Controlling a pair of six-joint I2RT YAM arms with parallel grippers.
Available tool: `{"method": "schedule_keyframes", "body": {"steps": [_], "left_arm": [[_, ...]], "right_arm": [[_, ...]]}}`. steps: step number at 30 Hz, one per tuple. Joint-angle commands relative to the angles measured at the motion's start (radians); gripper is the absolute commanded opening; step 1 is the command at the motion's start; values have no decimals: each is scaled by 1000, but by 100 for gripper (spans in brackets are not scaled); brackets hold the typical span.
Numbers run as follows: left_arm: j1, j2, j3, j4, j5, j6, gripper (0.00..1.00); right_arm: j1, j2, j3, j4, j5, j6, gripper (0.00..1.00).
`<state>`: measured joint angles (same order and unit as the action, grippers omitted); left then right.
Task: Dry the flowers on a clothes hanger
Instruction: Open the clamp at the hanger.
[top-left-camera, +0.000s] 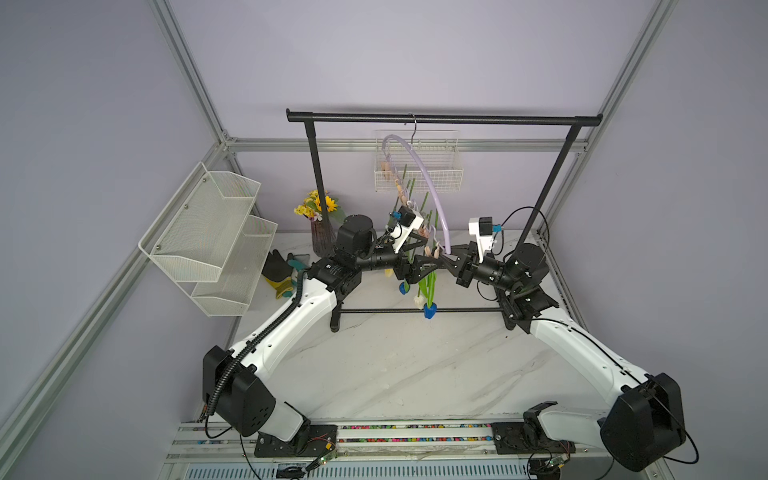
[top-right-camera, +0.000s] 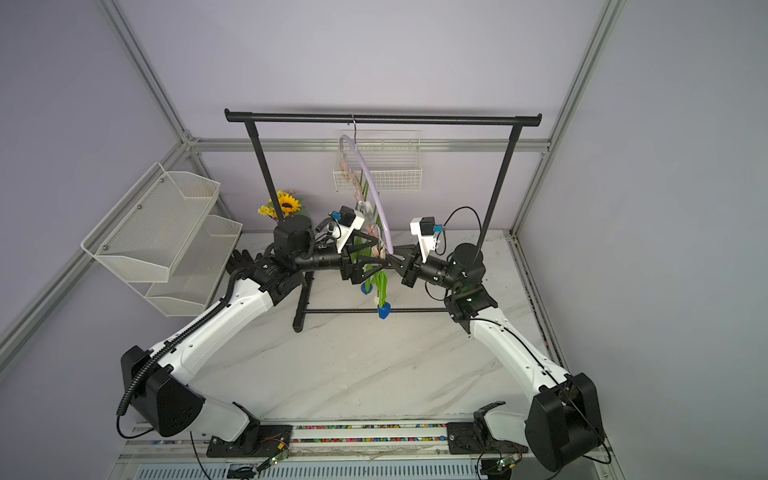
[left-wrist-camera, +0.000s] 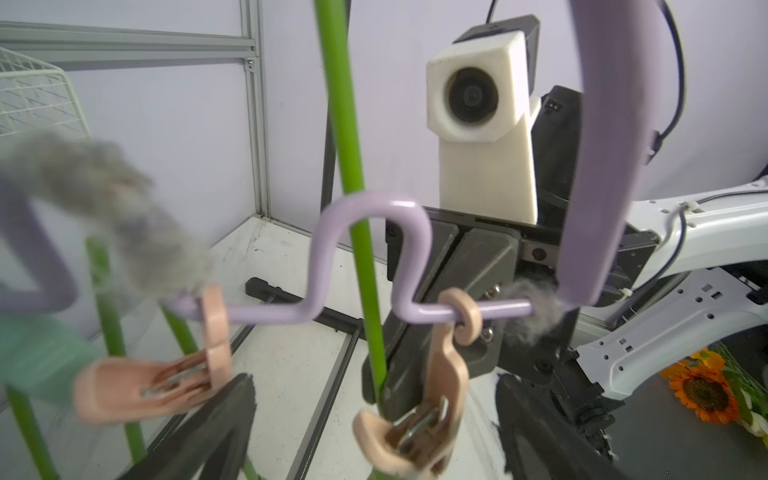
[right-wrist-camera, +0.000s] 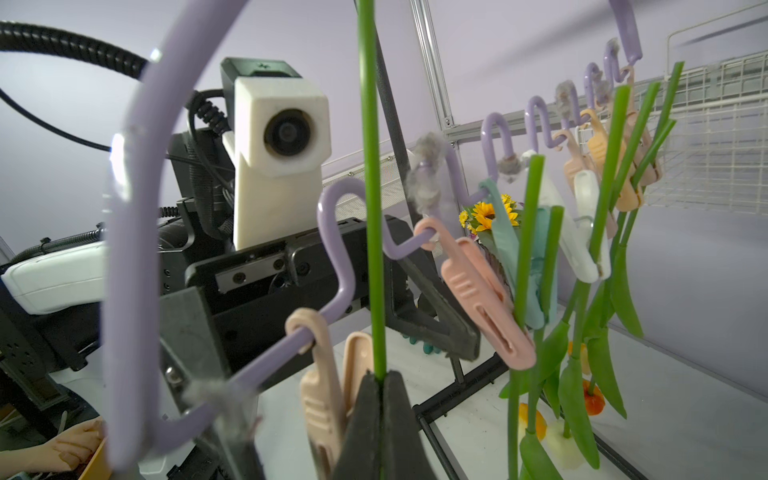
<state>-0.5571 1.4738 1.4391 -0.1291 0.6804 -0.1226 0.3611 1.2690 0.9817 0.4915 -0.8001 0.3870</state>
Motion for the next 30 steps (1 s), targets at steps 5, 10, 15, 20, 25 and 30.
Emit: {"method": "schedule_keyframes", "body": {"steps": [5,10,15,20,25,30], "left_arm": [[-18,-99,-29,55,-99,-51,88],[-47,-101,-22,33,-123,-34,85],[-67,-83,10,-9,-161,-35,80],[-73,-78,10,-18,-188,-47,77],[-76,-73,21,-30,-188,-54,65],[-79,-71,33,-34,-164,-57,50]], "right_arm": [[7,-39,13,-33,12,-26,0],[6,-45,12,-39,16,-30,0],[6,-49,14,-45,19,-29,0],[6,-52,15,-48,20,-32,0],[7,-54,15,-48,18,-31,0],[7,-54,17,-54,16,-37,0]]}}
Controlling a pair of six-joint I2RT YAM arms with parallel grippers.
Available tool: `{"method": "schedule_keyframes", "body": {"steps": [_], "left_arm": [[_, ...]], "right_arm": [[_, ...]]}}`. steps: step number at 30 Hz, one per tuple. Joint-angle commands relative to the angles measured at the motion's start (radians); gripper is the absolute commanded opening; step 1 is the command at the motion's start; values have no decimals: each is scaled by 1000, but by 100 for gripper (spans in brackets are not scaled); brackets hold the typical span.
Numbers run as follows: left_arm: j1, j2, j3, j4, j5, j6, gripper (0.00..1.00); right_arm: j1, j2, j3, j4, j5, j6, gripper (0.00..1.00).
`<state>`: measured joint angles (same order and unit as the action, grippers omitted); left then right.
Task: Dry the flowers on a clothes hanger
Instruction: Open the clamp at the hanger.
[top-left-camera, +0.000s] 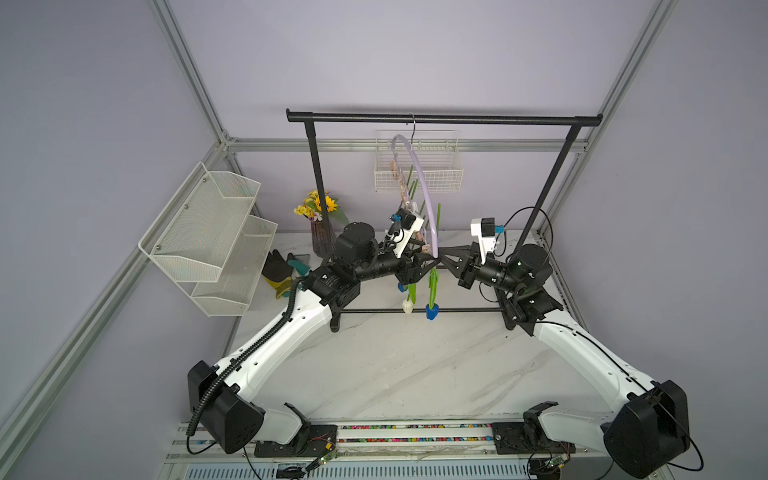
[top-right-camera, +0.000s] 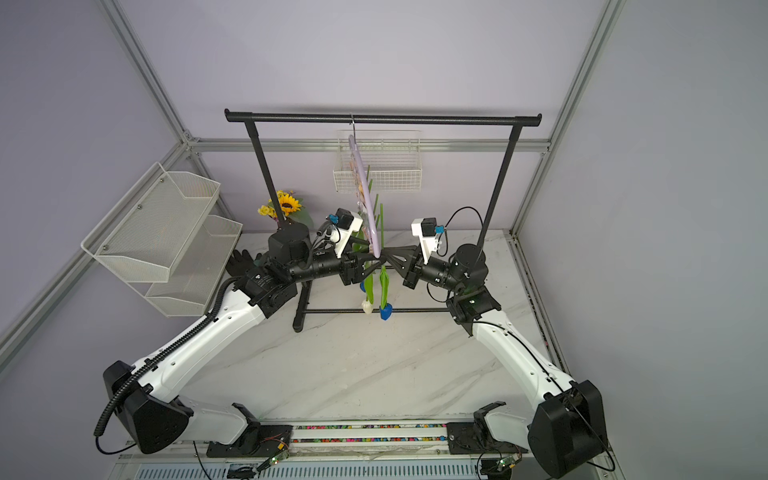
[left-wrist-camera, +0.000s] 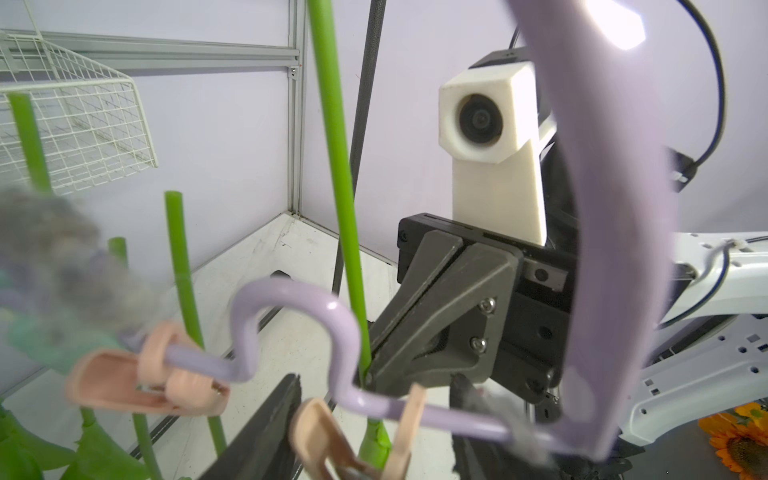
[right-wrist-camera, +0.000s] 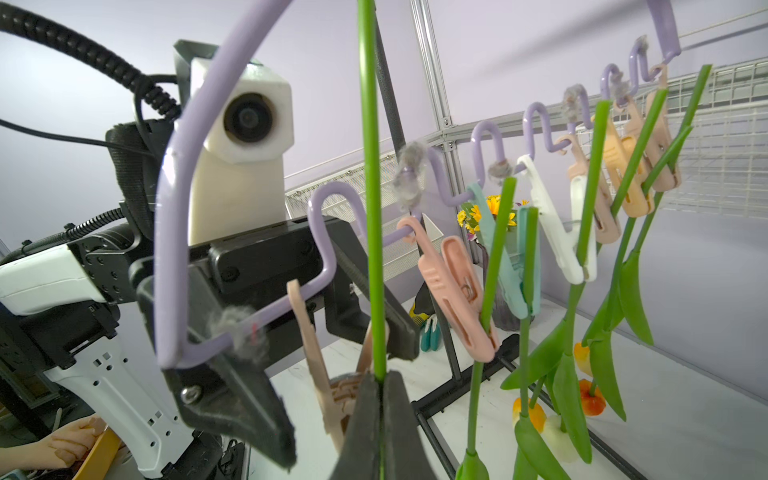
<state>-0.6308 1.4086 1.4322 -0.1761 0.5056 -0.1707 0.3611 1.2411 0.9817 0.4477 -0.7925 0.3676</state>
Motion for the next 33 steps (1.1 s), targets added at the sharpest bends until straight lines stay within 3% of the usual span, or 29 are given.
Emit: {"method": "schedule_keyframes", "body": {"steps": [1,19,27,33], "left_arm": [[-5,-5,40,12,14,-9,48],[-4,38,60,16,44,-11,26],[-5,59,71,68,32,-38,19],[-6,77,70,121,18,-113,18]], "right_arm": [[6,-27,16,-9,8,-17,0],[6,-48,-3,-22,25,-16,0],[6,-117,-151,140,201,130,0],[10,-136,-265,289,233,203,0]]}}
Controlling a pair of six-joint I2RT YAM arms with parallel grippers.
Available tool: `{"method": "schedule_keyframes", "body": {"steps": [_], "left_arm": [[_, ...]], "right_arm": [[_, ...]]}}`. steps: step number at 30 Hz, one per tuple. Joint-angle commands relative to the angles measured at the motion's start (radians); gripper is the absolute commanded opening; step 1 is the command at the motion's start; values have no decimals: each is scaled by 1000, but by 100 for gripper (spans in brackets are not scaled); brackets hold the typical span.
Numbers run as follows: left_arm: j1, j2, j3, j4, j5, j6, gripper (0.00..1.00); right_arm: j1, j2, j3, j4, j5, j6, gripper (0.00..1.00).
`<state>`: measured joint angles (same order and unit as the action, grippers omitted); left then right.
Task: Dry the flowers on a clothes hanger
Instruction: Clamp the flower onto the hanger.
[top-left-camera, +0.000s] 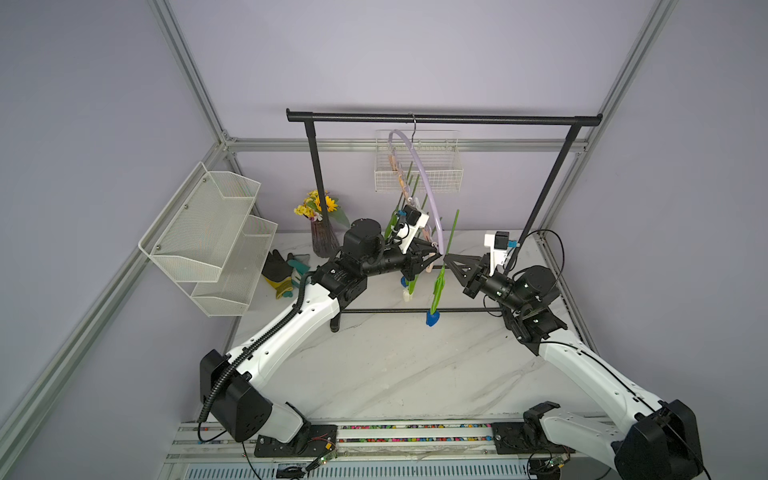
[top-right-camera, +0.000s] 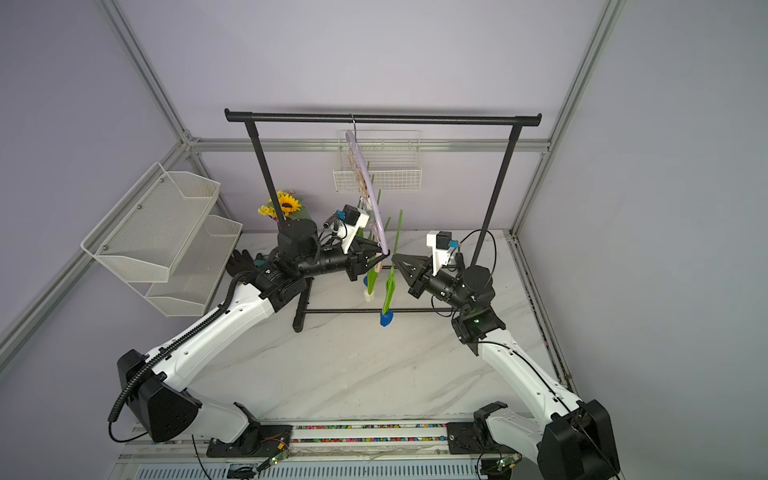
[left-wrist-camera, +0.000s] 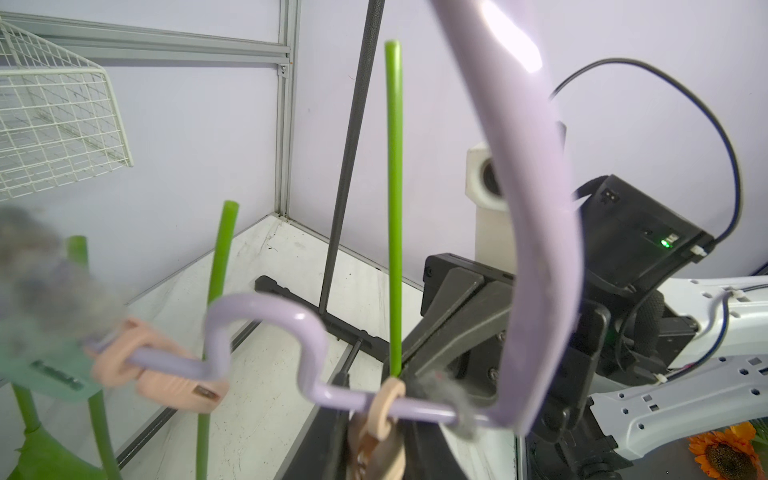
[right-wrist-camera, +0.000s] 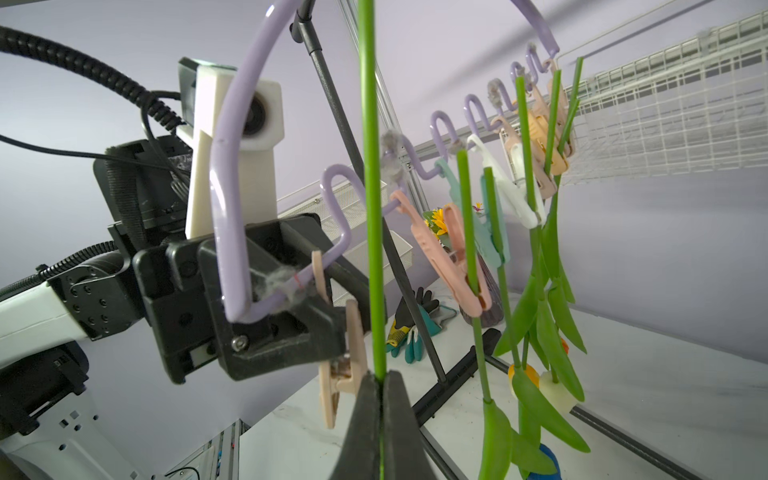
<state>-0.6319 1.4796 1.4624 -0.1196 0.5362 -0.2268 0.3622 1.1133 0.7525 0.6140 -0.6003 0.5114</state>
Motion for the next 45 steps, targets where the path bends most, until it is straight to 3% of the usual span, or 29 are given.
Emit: {"method": "schedule_keyframes", "body": {"steps": [1,9,15,22,45], "left_arm": [[-4,8,40,72,-17,-64,18],[-5,16,21,150,-74,-151,17],[-8,21,17,182,-86,-180,17],[-13,25,20,180,-96,-187,17],[-17,11,19,172,-101,-189,16]], "right_arm": [[12,-6,-46,136,39,60,0],[52,12,-192,382,65,60,0],[111,76,-216,478,79,41,0],[169,130,-193,470,108,-14,0],[187,129,-239,495,244,-118,0]]}}
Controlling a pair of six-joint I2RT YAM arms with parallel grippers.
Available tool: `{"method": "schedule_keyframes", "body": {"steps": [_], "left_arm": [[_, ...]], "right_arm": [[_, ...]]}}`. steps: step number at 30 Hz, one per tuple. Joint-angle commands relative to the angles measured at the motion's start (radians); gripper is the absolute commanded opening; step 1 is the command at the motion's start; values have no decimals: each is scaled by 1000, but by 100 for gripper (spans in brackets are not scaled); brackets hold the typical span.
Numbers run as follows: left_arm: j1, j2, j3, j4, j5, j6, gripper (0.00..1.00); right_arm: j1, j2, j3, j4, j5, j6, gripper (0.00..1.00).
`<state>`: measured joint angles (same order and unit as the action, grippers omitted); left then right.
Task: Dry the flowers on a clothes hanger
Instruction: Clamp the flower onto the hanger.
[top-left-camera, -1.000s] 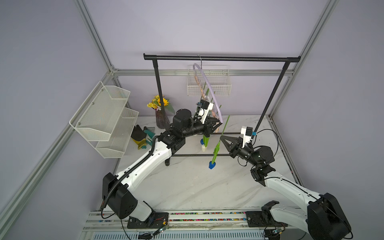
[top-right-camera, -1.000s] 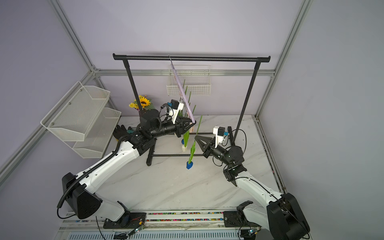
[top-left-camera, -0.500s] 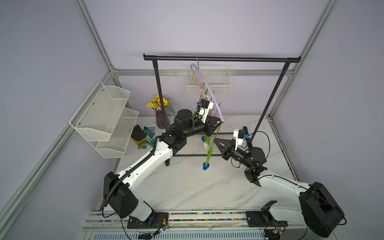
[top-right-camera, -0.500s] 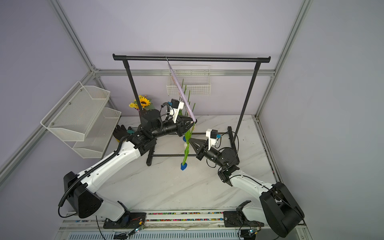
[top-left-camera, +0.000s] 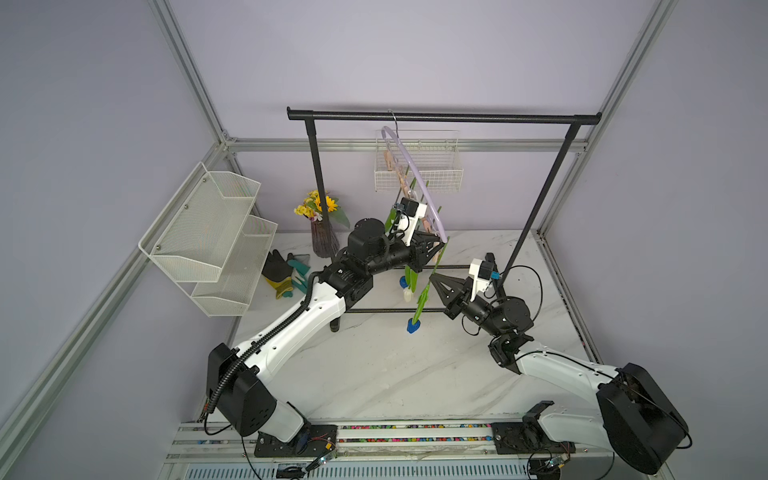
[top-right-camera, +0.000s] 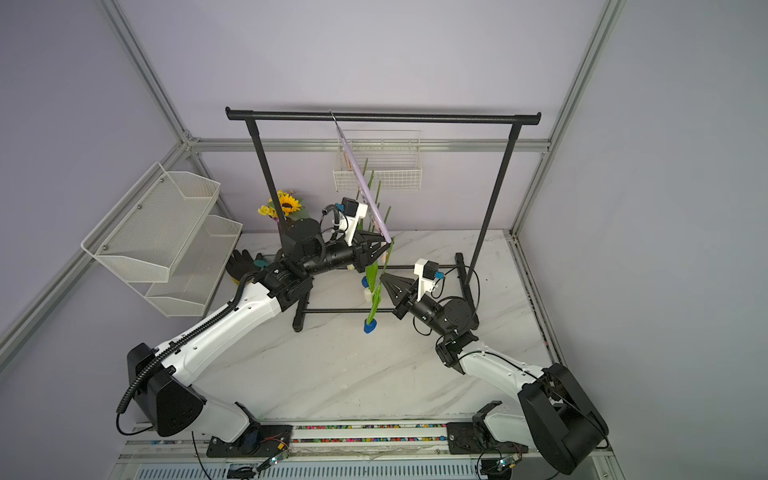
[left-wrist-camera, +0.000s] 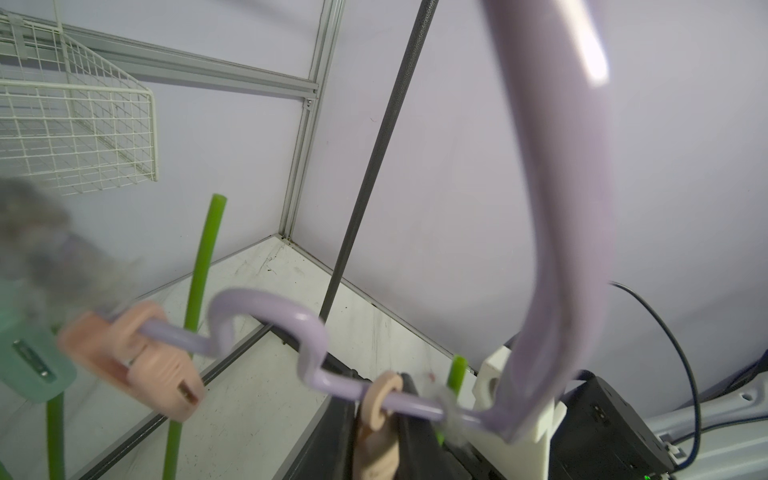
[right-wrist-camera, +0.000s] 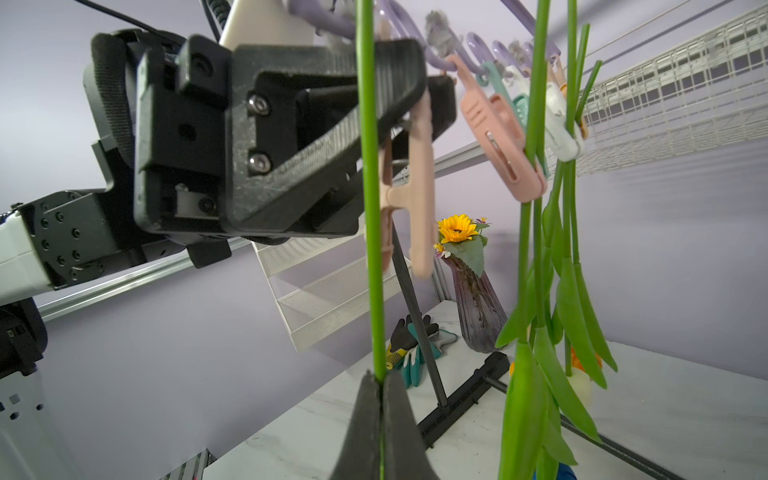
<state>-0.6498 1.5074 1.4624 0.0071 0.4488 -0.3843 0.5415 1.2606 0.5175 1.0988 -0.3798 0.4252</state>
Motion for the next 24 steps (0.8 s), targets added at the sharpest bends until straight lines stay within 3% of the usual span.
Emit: {"method": "schedule_keyframes", "body": {"steps": [1,24], "left_arm": [[1,-17,19,46,-13,-31,16],[-1,-10,20,57,-24,-74,16]], "right_arm": [[8,-15,1,-5,24,-35,0],[17,158,119,122,25,-25,0]]}}
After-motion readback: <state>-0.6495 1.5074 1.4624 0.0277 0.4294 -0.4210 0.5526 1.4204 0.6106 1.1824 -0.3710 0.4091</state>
